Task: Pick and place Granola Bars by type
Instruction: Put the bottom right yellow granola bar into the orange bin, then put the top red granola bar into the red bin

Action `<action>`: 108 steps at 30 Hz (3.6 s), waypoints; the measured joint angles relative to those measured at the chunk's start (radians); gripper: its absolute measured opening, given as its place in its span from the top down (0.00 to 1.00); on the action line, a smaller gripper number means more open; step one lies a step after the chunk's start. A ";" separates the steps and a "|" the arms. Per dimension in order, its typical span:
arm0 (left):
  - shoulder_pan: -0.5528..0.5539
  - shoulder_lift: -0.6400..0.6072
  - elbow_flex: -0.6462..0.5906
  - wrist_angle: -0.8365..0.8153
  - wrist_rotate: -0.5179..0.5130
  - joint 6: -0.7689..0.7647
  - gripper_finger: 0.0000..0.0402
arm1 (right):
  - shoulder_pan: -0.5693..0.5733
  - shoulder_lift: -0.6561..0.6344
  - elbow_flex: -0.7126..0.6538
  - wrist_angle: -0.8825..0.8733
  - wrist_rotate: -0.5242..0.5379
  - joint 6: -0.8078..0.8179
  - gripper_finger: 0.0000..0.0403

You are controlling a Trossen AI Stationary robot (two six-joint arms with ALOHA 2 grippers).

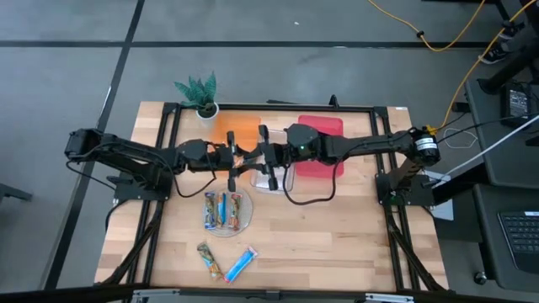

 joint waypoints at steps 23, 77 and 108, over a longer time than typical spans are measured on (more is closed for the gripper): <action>0.002 -0.223 0.000 -0.303 -0.149 0.058 0.95 | -0.022 -0.258 -0.070 -0.334 0.089 0.000 0.78; 0.395 0.037 -0.134 -0.493 -0.228 -0.037 0.68 | -0.019 -0.695 -0.949 0.431 0.159 0.002 0.78; 0.394 0.027 -0.134 -0.439 -0.131 -0.048 0.45 | -0.016 -1.126 -0.948 0.055 0.245 0.010 0.78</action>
